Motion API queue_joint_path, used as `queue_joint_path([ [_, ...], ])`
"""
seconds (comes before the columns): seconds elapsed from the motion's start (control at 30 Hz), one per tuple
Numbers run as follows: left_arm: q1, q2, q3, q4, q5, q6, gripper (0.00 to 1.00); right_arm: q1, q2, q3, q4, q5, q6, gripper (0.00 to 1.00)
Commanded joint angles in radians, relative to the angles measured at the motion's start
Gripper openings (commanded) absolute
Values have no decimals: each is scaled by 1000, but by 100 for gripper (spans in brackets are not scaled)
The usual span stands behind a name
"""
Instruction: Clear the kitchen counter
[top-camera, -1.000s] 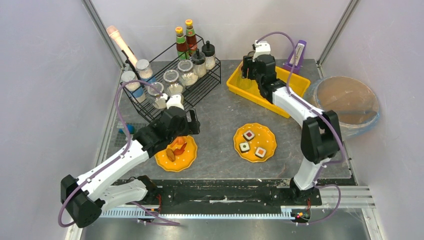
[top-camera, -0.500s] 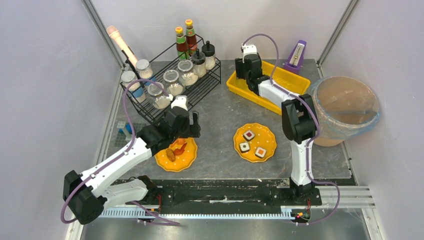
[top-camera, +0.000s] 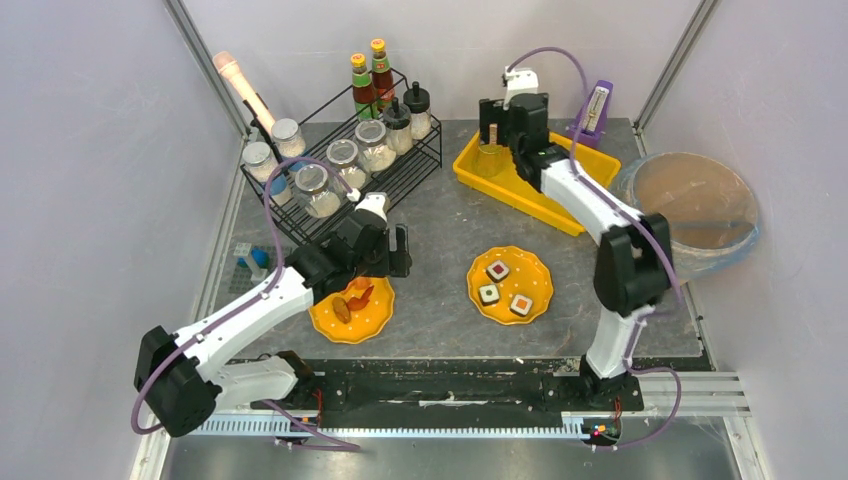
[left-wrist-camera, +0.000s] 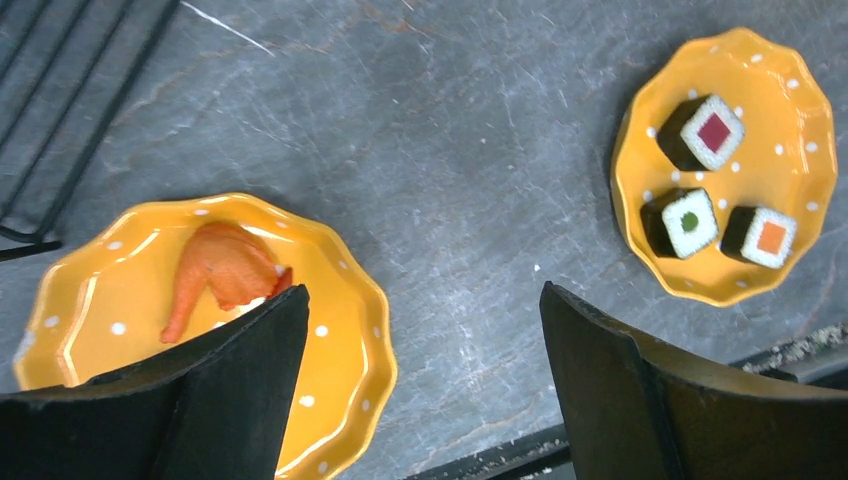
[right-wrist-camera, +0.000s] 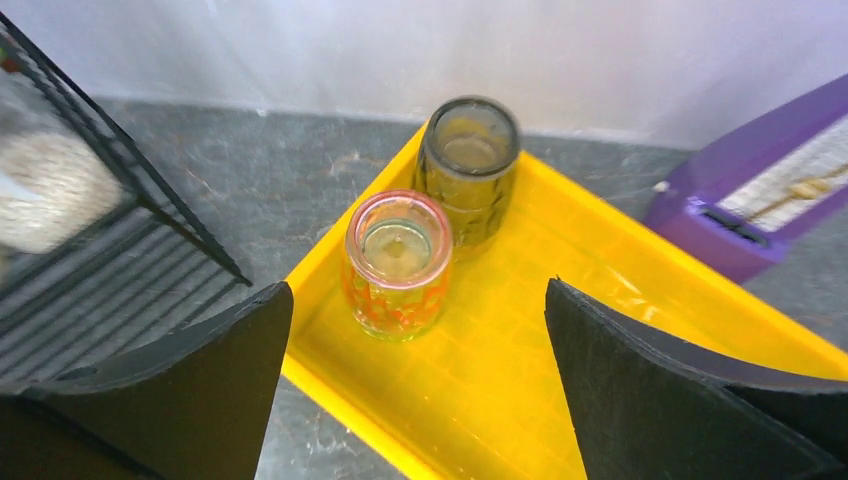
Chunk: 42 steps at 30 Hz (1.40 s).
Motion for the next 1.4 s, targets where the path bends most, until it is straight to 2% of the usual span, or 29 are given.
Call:
queue_joint_path([
  [0.0, 2, 36, 46, 66, 91, -54, 90, -4, -254, -108, -33, 28, 33, 98],
  [0.2, 1, 90, 42, 124, 189, -133, 87, -3, -553, -367, -147, 42, 117, 98],
  [0.37, -13, 145, 33, 181, 226, -208, 86, -3, -841, -600, -163, 37, 161, 98],
  [0.53, -44, 224, 40, 248, 263, -280, 84, -3, -1063, -713, -275, -21, 186, 98],
  [0.77, -135, 401, 108, 325, 240, -344, 77, -3, -1334, -877, -389, -37, 237, 98],
  [1.03, -160, 559, 134, 431, 235, -415, 52, -4, -1503, -1032, -487, -183, 352, 98],
  [1.3, -169, 677, 184, 465, 240, -433, 46, -3, -1561, -1126, -513, -272, 401, 98],
  [1.37, -170, 700, 182, 478, 235, -446, 40, -3, -1558, -1142, -504, -289, 408, 98],
])
